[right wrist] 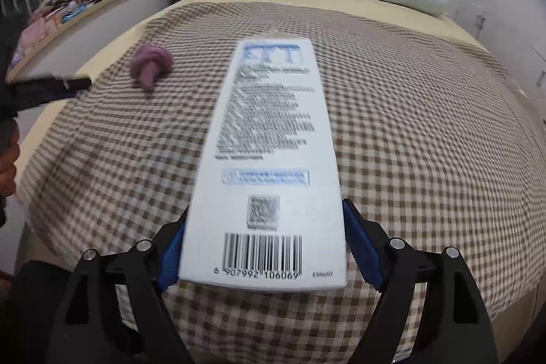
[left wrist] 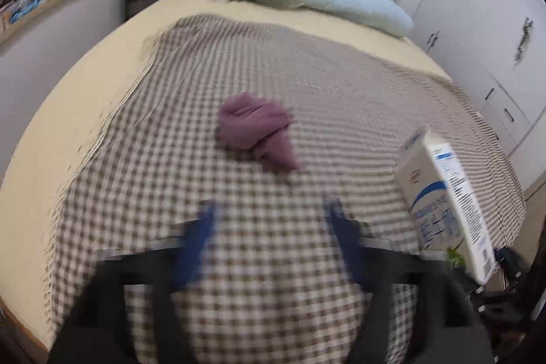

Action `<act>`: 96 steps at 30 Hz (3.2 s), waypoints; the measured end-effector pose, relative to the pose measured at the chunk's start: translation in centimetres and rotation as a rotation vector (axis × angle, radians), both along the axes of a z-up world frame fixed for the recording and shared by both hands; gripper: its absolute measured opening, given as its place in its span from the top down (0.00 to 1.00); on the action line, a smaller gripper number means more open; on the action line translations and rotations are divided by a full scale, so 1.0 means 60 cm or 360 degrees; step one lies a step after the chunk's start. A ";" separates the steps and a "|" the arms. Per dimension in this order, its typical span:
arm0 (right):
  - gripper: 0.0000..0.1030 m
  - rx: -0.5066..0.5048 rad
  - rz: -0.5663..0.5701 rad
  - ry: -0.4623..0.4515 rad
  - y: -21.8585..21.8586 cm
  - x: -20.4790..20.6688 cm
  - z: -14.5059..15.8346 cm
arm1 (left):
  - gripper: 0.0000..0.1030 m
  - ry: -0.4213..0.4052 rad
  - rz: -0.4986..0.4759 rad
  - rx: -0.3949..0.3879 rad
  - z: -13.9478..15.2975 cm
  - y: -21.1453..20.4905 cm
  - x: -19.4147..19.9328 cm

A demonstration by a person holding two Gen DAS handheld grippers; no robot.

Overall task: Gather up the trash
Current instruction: 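Grasp the pink cloth with left tool while right tool holds the milk carton, then carry the pink cloth and milk carton with both tools over the bin, then open both tools to drop the carton and cloth into the bin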

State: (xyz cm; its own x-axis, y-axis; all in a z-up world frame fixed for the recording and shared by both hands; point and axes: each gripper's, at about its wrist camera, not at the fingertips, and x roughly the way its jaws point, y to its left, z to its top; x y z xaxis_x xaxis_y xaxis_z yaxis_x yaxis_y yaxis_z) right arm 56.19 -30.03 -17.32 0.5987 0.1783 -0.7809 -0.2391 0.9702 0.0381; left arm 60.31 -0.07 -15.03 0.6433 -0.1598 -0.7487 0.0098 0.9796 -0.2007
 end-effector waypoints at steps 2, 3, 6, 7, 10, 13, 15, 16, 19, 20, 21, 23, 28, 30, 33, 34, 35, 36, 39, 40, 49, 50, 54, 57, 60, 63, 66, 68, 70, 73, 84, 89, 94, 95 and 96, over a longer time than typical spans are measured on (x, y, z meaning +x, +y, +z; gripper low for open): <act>0.25 0.0071 -0.0041 -0.0010 -0.007 -0.002 -0.009 | 0.28 0.0008 -0.0054 -0.0018 -0.003 -0.019 0.022; 0.25 0.0103 -0.0066 -0.0019 -0.010 -0.002 -0.013 | 0.28 0.0032 -0.0057 -0.0012 -0.009 -0.027 0.040; 0.25 0.0115 -0.0149 -0.0066 -0.016 -0.002 -0.024 | 0.29 0.0082 0.0054 -0.0027 -0.038 -0.035 0.104; 0.25 0.0100 -0.0183 -0.0087 -0.016 -0.005 -0.029 | 0.34 0.0093 0.0096 -0.0036 -0.050 -0.039 0.119; 0.25 0.0087 -0.0217 -0.0166 -0.013 -0.022 -0.032 | 0.78 0.0242 0.0203 -0.0105 -0.098 -0.026 0.167; 0.25 0.0105 -0.0195 -0.0206 -0.016 -0.036 -0.037 | 0.99 0.0322 0.0226 -0.0187 -0.112 -0.017 0.175; 0.28 0.0171 -0.0194 -0.0226 -0.027 -0.042 -0.028 | 0.99 0.0262 0.0253 -0.0193 -0.092 -0.010 0.151; 0.28 0.0203 -0.0192 -0.0247 -0.032 -0.046 -0.016 | 1.00 0.0204 0.0264 -0.0184 -0.072 -0.007 0.130; 0.30 0.0210 -0.0174 -0.0308 -0.043 -0.063 0.025 | 1.00 0.0099 0.0278 -0.0093 -0.013 -0.006 0.071; 0.30 0.0205 -0.0168 -0.0313 -0.045 -0.070 0.034 | 1.00 0.0076 0.0266 -0.0094 0.002 -0.007 0.054; 0.31 0.0199 -0.0161 -0.0313 -0.049 -0.078 0.045 | 1.00 0.0052 0.0252 -0.0090 0.019 -0.011 0.035; 0.31 0.0209 -0.0183 -0.0303 -0.062 -0.095 0.059 | 1.00 0.0033 0.0215 -0.0065 0.047 -0.023 0.006; 0.31 0.0216 -0.0367 -0.0294 -0.139 -0.176 0.097 | 1.00 -0.0051 0.0055 -0.0063 0.120 -0.093 -0.076; 0.31 0.0175 -0.0461 -0.0307 -0.183 -0.220 0.109 | 1.00 -0.0080 -0.0064 -0.0089 0.138 -0.132 -0.107; 0.31 0.0098 -0.0638 -0.0318 -0.271 -0.309 0.121 | 1.00 -0.0100 -0.0254 -0.0108 0.155 -0.213 -0.157; 0.31 0.0067 -0.0686 -0.0318 -0.290 -0.330 0.121 | 1.00 -0.0098 -0.0315 -0.0113 0.155 -0.244 -0.172; 0.31 0.0034 -0.0743 -0.0315 -0.313 -0.354 0.120 | 1.00 -0.0094 -0.0378 -0.0118 0.155 -0.271 -0.186; 0.31 0.0005 -0.0815 -0.0297 -0.341 -0.383 0.114 | 1.00 -0.0086 -0.0452 -0.0115 0.153 -0.302 -0.202; 0.31 -0.0012 -0.1008 -0.0186 -0.419 -0.458 0.079 | 1.00 -0.0022 -0.0659 -0.0115 0.134 -0.393 -0.249; 0.31 -0.0023 -0.1076 -0.0115 -0.449 -0.483 0.056 | 1.00 0.0011 -0.0722 -0.0111 0.126 -0.425 -0.267; 0.31 0.0028 -0.1218 0.0363 -0.540 -0.553 -0.154 | 1.00 0.0303 -0.1032 0.0028 0.023 -0.586 -0.355; 0.31 0.0044 -0.1220 0.0407 -0.546 -0.543 -0.176 | 1.00 0.0319 -0.1050 0.0051 0.014 -0.591 -0.352; 0.31 0.0067 -0.1183 0.0502 -0.549 -0.519 -0.237 | 1.00 0.0384 -0.1093 0.0125 -0.011 -0.624 -0.367; 0.31 0.0104 -0.1098 0.0542 -0.535 -0.491 -0.266 | 1.00 0.0422 -0.1105 0.0169 -0.032 -0.642 -0.369; 0.31 0.0101 -0.0982 0.0565 -0.509 -0.457 -0.288 | 1.00 0.0464 -0.1108 0.0195 -0.050 -0.655 -0.367; 0.31 -0.0017 -0.0944 0.0600 -0.484 -0.429 -0.330 | 1.00 0.0492 -0.1119 0.0206 -0.067 -0.670 -0.372; 0.31 0.0042 -0.0931 0.0626 -0.471 -0.427 -0.377 | 1.00 0.0508 -0.1139 0.0208 -0.078 -0.682 -0.372; 0.31 0.0041 -0.0932 0.0674 -0.470 -0.429 -0.403 | 1.00 0.0516 -0.1160 0.0210 -0.083 -0.692 -0.371; 0.30 0.0042 -0.0891 0.0707 -0.466 -0.431 -0.410 | 1.00 0.0531 -0.1182 0.0210 -0.093 -0.706 -0.367; 0.28 -0.0006 -0.0803 0.0768 -0.456 -0.442 -0.413 | 1.00 0.0561 -0.1219 0.0196 -0.104 -0.724 -0.366; 0.25 0.0312 -0.1083 0.0584 -0.530 -0.594 -0.301 | 1.00 0.0829 -0.1422 0.0065 -0.203 -0.866 -0.350; 0.25 0.0291 -0.1257 0.0547 -0.575 -0.633 -0.262 | 0.99 0.1009 -0.1432 0.0025 -0.273 -0.958 -0.344; 0.25 0.0226 -0.1358 0.0537 -0.607 -0.633 -0.245 | 0.31 0.1147 -0.1266 0.0002 -0.351 -0.999 -0.322; 0.25 0.0204 -0.1366 0.0543 -0.609 -0.628 -0.252 | 0.31 0.1186 -0.1250 0.0017 -0.370 -1.001 -0.318; 0.25 0.0166 -0.1376 0.0548 -0.611 -0.624 -0.253 | 0.31 0.1227 -0.1230 0.0030 -0.383 -0.998 -0.315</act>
